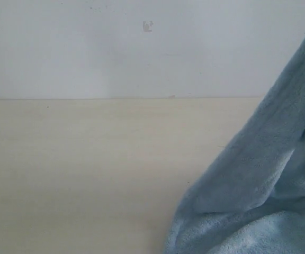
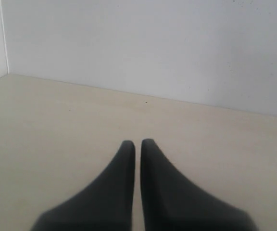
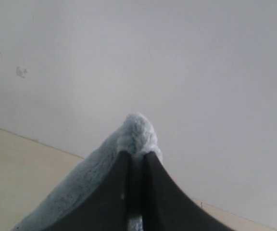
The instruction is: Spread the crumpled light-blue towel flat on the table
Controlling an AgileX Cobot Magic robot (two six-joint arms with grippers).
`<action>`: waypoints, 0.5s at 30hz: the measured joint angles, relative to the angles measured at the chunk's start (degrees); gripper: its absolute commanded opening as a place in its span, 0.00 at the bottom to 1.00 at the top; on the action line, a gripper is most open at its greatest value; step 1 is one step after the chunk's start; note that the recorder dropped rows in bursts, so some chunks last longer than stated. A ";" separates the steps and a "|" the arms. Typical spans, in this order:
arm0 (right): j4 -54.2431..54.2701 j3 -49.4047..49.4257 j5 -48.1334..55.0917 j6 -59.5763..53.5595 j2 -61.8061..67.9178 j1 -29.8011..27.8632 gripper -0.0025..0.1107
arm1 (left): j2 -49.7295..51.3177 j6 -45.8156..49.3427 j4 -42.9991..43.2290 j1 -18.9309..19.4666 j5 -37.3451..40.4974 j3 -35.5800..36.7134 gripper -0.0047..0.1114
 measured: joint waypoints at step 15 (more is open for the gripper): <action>1.34 4.47 2.19 -0.23 0.00 0.00 0.02 | 0.00 1.99 0.82 0.00 0.00 0.00 0.08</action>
